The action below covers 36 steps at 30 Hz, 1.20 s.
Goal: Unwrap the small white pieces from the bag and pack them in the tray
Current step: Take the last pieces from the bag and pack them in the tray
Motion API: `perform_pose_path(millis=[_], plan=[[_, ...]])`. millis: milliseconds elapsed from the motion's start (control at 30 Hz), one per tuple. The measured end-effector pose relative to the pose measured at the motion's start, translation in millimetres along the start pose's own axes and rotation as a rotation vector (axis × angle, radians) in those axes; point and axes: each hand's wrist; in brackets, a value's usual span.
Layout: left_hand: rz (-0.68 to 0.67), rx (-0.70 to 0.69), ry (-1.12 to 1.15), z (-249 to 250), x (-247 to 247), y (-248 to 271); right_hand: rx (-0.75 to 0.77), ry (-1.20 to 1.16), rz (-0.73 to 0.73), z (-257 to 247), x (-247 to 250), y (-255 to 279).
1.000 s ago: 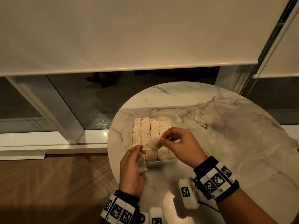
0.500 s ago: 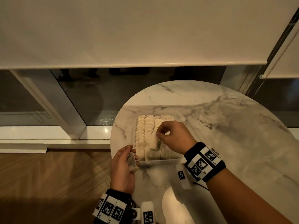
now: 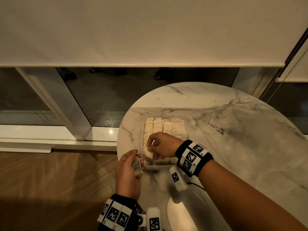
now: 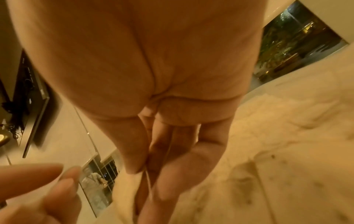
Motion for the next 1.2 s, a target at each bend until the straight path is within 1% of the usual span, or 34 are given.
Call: perform_pose_path(millis=[167, 267, 467, 533, 667, 800, 933, 1100, 1200], plan=[[0.005, -0.003, 0.007, 2.9, 1.2, 0.1, -0.029, 0.164, -0.093, -4.8, -9.6, -16.5], [0.000, 0.005, 0.030, 4.4, 1.8, -0.5, -0.033, 0.183, -0.099, -7.9, -10.0, -18.6], [0.033, 0.017, 0.031, 1.7, 2.4, -3.0, -0.031, 0.251, -0.102, -8.6, -9.3, -17.2], [0.036, 0.018, 0.023, 1.0, 1.5, -2.4, -0.024, 0.271, -0.068, -7.7, -10.2, -16.2], [0.032, 0.023, 0.025, 0.8, 3.1, -2.7, -0.004, 0.264, 0.052, -6.4, -7.9, -12.9], [0.037, 0.030, 0.012, -0.7, 4.5, -4.6, -0.007, 0.241, 0.092, -6.4, -3.7, -7.6], [0.036, 0.023, 0.009, -0.1, 2.0, -2.0, -0.013, 0.282, 0.155, -4.7, -4.5, 1.4], [0.033, 0.013, 0.010, -1.2, 0.3, -2.1, 0.011, 0.300, 0.083, -8.6, -19.6, 25.1], [0.043, -0.002, -0.008, -2.6, 0.3, -1.6, 0.009, 0.332, 0.037, -3.4, -31.0, 29.4]])
Point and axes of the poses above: each hand's wrist, its own y-axis away from the middle knuckle, its own x-axis out of the back of the hand, z = x × y, and after that the axes turned 5 degrees about x, right-handed
